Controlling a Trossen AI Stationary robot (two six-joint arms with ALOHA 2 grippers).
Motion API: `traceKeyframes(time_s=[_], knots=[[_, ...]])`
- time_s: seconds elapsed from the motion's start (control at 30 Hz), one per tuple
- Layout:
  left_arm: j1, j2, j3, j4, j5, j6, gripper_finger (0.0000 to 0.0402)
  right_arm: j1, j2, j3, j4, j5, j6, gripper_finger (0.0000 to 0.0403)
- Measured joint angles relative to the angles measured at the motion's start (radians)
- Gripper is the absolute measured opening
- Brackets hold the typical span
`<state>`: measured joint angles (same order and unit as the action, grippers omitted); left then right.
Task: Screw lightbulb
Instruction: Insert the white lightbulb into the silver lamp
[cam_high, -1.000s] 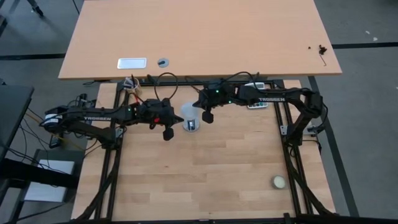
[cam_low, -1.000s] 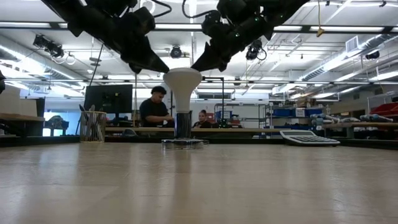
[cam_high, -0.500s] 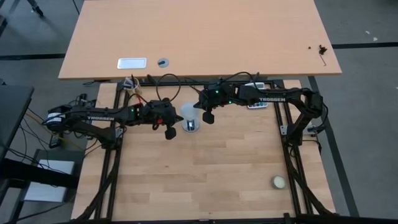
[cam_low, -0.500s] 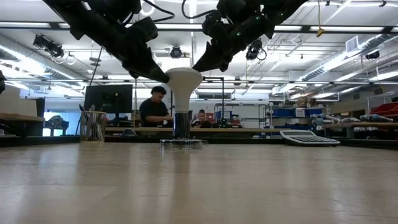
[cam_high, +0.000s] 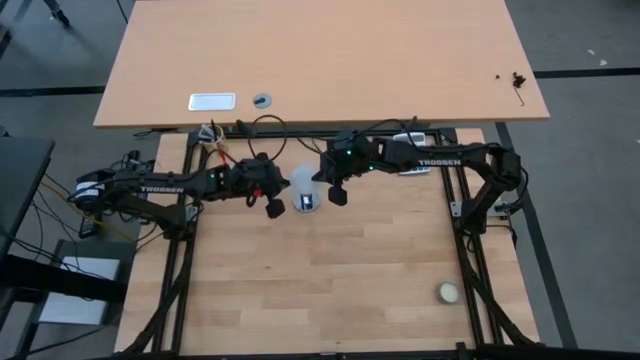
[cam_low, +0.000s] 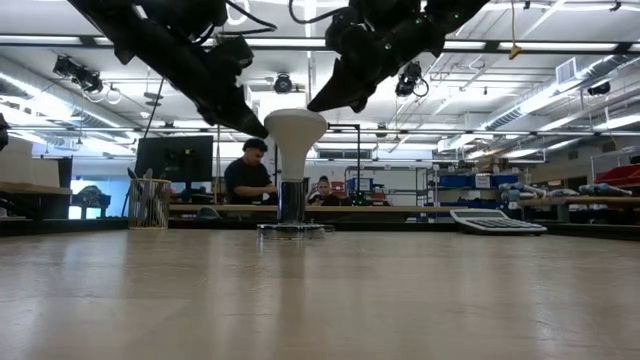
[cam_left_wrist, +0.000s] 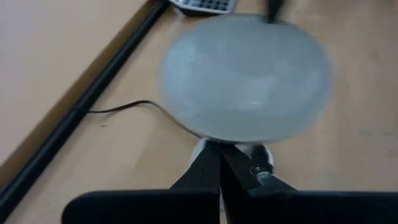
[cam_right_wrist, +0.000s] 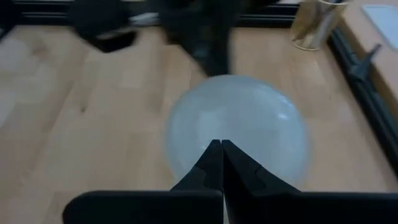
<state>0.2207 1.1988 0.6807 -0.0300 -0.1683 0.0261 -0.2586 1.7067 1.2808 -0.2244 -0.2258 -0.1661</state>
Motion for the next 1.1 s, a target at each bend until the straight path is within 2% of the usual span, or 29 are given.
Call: traceKeyframes(time_s=[0.37,0.7,0.9,1.1], knots=[[0.056,-0.019,0.002,-0.042,-0.003,-0.002,0.0000,-0.006,-0.025,-0.006,0.057,0.010,-0.010,0.0006],[0.051,-0.103,0.002,-0.203,-0.002,-0.043,0.0000,-0.036,-0.020,0.010,0.089,0.016,-0.012,0.0008],[-0.006,-0.169,0.002,-0.171,0.021,-0.032,0.0000,-0.038,0.002,0.012,0.089,0.017,-0.012,0.0008],[-0.087,-0.137,0.004,-0.069,0.082,0.004,0.0000,-0.038,0.006,0.012,0.084,0.020,-0.013,0.0008]])
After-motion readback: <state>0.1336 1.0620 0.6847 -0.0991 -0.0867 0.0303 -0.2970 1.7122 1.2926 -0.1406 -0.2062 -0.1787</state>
